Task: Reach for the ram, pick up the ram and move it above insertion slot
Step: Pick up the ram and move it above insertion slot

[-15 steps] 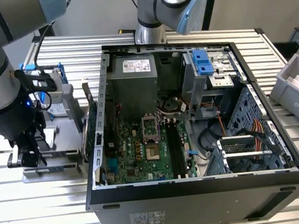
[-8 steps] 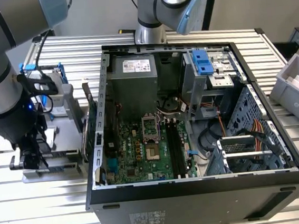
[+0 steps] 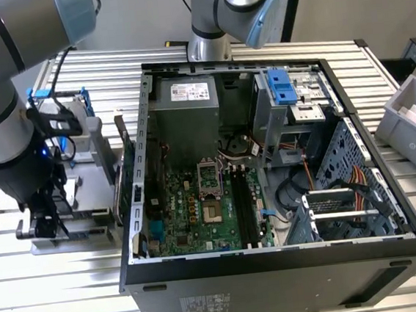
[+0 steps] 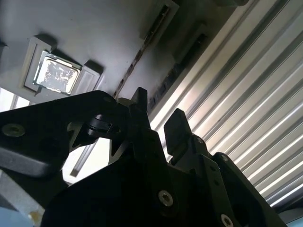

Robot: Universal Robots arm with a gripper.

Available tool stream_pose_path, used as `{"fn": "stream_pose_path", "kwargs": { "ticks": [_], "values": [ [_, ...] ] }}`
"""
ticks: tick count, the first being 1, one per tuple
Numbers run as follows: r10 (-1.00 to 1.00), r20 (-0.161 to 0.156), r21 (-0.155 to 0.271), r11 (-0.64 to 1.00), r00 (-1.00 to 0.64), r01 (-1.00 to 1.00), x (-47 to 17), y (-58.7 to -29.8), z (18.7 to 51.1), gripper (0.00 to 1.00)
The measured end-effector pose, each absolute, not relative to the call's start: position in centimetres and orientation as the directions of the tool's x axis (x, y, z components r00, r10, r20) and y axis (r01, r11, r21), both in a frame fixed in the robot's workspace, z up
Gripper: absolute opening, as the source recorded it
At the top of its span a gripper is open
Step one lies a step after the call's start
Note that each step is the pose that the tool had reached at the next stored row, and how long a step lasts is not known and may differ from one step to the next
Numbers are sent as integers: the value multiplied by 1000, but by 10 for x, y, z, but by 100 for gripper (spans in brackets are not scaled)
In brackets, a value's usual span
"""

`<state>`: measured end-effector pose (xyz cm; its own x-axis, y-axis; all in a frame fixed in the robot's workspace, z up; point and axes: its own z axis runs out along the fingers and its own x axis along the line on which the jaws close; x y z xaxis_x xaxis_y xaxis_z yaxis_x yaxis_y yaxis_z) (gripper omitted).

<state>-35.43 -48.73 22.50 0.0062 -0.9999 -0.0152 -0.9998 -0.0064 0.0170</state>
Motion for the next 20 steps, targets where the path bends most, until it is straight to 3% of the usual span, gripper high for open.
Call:
{"fn": "stream_pose_path", "kwargs": {
  "ticks": [20],
  "values": [
    [-1000, -15, 17, 22, -23, -1000, -354, -487, 208, 100]
  ]
}}
